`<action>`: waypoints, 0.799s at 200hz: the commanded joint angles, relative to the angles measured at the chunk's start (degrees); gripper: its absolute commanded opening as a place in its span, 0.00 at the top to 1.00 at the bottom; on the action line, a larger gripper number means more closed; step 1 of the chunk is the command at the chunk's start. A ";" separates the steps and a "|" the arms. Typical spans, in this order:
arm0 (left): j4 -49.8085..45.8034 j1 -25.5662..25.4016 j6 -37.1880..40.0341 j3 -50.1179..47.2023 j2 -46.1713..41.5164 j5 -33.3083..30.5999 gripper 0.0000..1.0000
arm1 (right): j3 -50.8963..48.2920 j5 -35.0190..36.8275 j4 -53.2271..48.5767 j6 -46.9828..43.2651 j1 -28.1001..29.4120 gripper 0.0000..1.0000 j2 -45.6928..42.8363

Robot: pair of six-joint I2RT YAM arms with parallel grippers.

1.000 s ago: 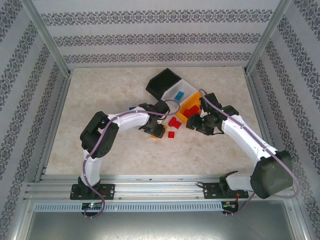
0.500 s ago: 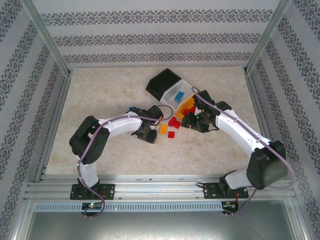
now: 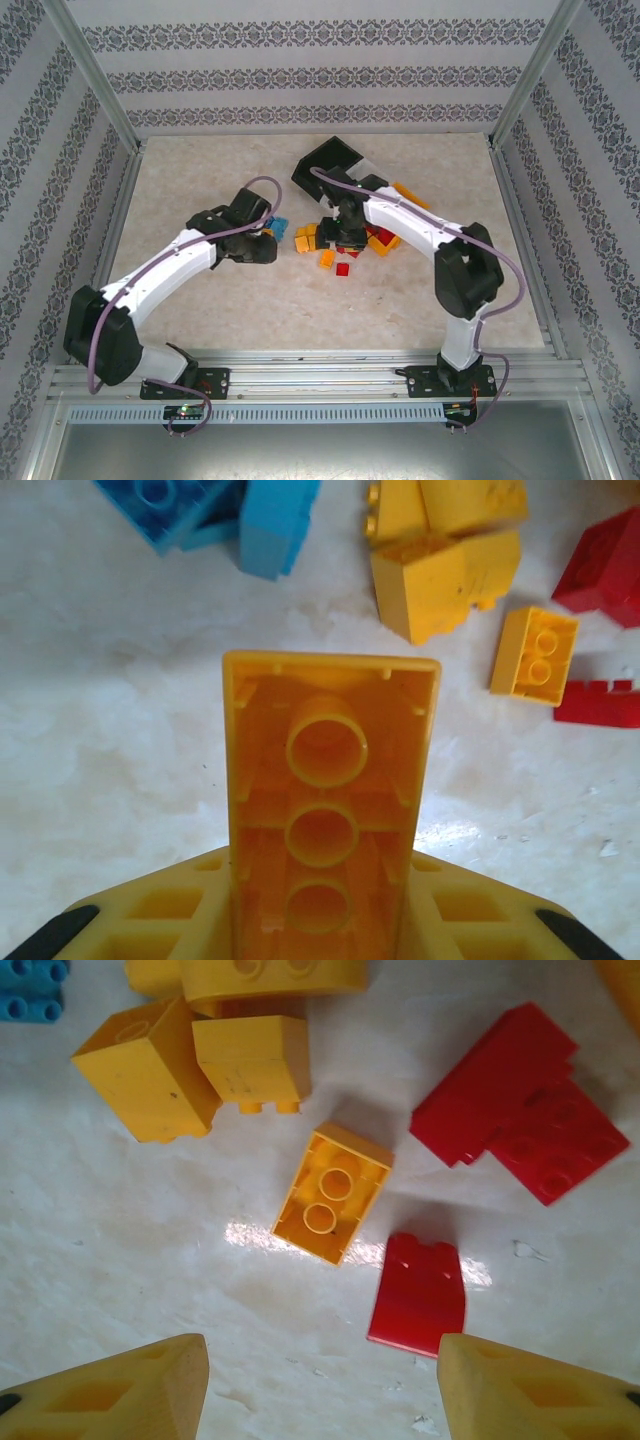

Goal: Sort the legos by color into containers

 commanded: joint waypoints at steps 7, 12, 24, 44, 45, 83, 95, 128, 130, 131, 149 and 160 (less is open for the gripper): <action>-3.51 2.76 -1.72 2.03 -2.51 1.37 0.65 | 3.85 1.78 -4.45 -1.69 1.25 0.37 4.53; -3.53 3.20 -1.95 2.14 -2.83 1.58 0.65 | 4.06 1.70 -4.38 -1.69 1.30 0.37 5.06; -3.31 4.17 -1.98 2.47 -3.21 2.05 0.65 | 4.24 1.47 -4.03 -1.67 1.31 0.37 6.00; -2.86 5.70 -1.96 3.98 -2.65 2.69 0.65 | 5.05 1.27 -3.84 -1.82 1.53 0.38 7.73; -2.83 5.73 -1.93 4.08 -2.58 2.72 0.65 | 5.09 1.28 -3.84 -1.87 1.59 0.38 7.77; -2.88 7.77 -0.63 7.69 -0.06 4.28 0.65 | 5.58 0.94 -3.25 -1.85 1.86 0.38 10.55; -2.83 8.33 -0.10 8.85 0.71 4.70 0.65 | 5.64 0.87 -3.05 -1.74 2.00 0.39 11.11; -2.38 9.48 0.48 11.82 2.86 5.86 0.65 | 5.83 1.14 -2.55 -1.46 1.94 0.39 12.77; -2.36 9.52 0.51 11.95 2.98 5.90 0.65 | 5.85 1.13 -2.53 -1.43 1.97 0.39 12.86; -2.36 9.52 0.57 12.02 3.05 5.95 0.65 | 5.84 1.12 -2.52 -1.41 1.94 0.39 12.93; -2.09 9.79 0.68 13.38 3.96 6.35 0.65 | 5.83 1.24 -2.26 -1.15 1.97 0.40 13.68; -1.85 9.93 0.68 13.96 4.38 6.52 0.65 | 5.59 1.34 -1.89 -0.91 2.07 0.41 13.95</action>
